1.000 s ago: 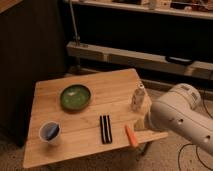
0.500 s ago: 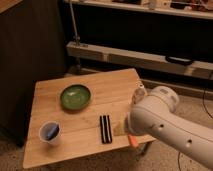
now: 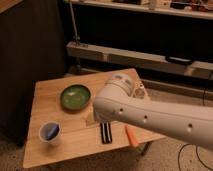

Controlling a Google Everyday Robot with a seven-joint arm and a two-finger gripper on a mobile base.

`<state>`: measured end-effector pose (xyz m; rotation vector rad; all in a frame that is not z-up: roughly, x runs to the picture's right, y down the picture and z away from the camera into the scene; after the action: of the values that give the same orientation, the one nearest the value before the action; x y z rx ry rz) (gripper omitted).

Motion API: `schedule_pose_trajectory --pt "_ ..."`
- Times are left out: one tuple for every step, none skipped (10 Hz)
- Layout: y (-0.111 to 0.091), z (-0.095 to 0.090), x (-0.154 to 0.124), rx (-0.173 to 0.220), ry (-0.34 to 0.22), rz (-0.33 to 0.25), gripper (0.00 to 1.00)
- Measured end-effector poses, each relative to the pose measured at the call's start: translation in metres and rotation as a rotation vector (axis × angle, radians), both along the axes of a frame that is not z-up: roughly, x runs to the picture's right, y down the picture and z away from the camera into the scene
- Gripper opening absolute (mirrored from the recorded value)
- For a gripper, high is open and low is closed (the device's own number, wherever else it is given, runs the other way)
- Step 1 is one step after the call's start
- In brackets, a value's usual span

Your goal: Move the arm in a circular motion

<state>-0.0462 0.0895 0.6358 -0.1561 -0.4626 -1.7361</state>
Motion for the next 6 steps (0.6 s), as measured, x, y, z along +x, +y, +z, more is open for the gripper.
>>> schedule_pose_trajectory --pt "-0.018 0.018 -0.002 0.002 0.028 -0.004 0.76" --pt "-0.03 0.031 -0.002 0.002 0.047 0.0 0.76" --pt "-0.041 0.043 0.003 -0.004 0.071 0.01 0.76" --pt "-0.05 0.055 0.016 -0.017 0.109 0.029 0.76" --pt "-0.055 0.061 0.028 -0.025 0.137 0.05 0.76" --pt "-0.054 0.063 0.045 -0.035 0.166 0.071 0.76"
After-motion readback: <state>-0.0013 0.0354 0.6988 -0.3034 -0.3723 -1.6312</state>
